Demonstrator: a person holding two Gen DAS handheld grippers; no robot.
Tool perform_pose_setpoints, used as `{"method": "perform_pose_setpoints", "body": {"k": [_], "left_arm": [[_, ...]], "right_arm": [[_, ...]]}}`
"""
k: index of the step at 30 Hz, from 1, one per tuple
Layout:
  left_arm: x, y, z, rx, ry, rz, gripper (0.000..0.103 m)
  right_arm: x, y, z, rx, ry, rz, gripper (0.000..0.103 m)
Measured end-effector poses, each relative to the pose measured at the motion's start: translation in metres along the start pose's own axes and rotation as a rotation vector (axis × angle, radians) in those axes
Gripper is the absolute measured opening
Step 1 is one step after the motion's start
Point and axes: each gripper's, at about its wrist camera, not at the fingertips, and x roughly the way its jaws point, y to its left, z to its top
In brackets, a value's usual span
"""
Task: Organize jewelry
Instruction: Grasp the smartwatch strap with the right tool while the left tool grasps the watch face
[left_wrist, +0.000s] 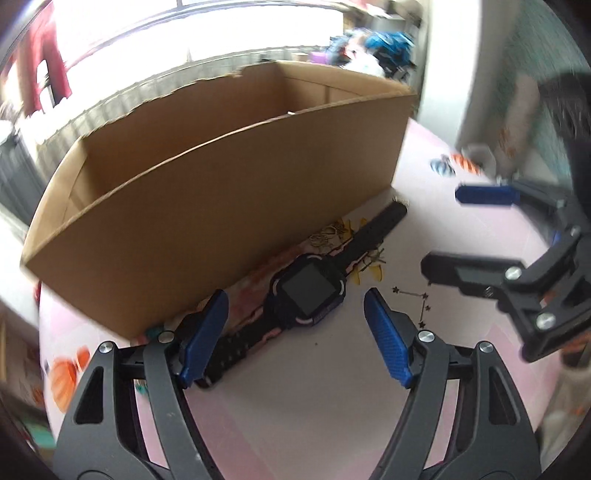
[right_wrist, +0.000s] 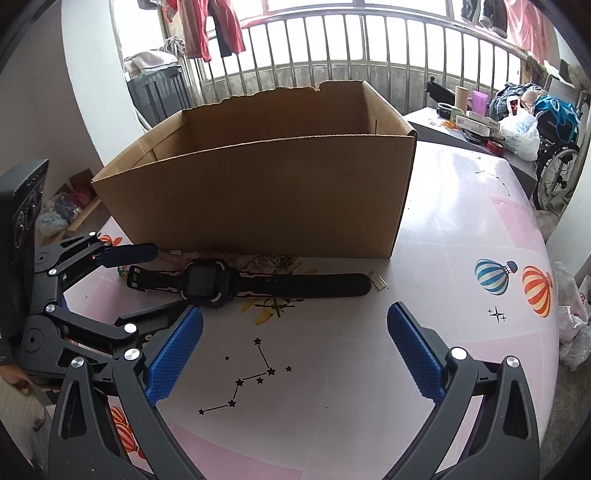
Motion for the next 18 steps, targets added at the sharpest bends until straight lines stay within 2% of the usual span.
{"method": "perform_pose_setpoints", "body": {"k": [2,4,6,7,8,13,18], "left_arm": [[-0.001,-0.021,0.004,0.117,0.004,-0.002,0.072],[0.004,-0.026,0.003,0.180,0.026,-0.015,0.070],[0.016,-0.026,0.006,0.219,0.089,-0.008,0.056],[0.014,-0.026,0.005,0.228,0.077,-0.013,0.054],[0.015,-0.025,0.005,0.233,0.089,-0.010,0.049],[0.011,-0.021,0.000,0.186,0.111,-0.016,0.048],[0.000,-0.004,-0.007,0.106,0.094,-0.055,0.048]], "right_arm": [[0.002,-0.005,0.001,0.030,0.010,0.023,0.096],[0.004,-0.009,0.001,0.043,0.026,0.045,0.092],[0.005,-0.009,-0.001,0.045,0.037,0.052,0.087],[0.006,-0.009,-0.001,0.052,0.042,0.069,0.084],[0.007,-0.009,-0.002,0.064,0.049,0.085,0.083],[0.009,-0.010,-0.003,0.097,0.071,0.150,0.080],[0.012,-0.014,-0.005,0.182,0.107,0.342,0.075]]}}
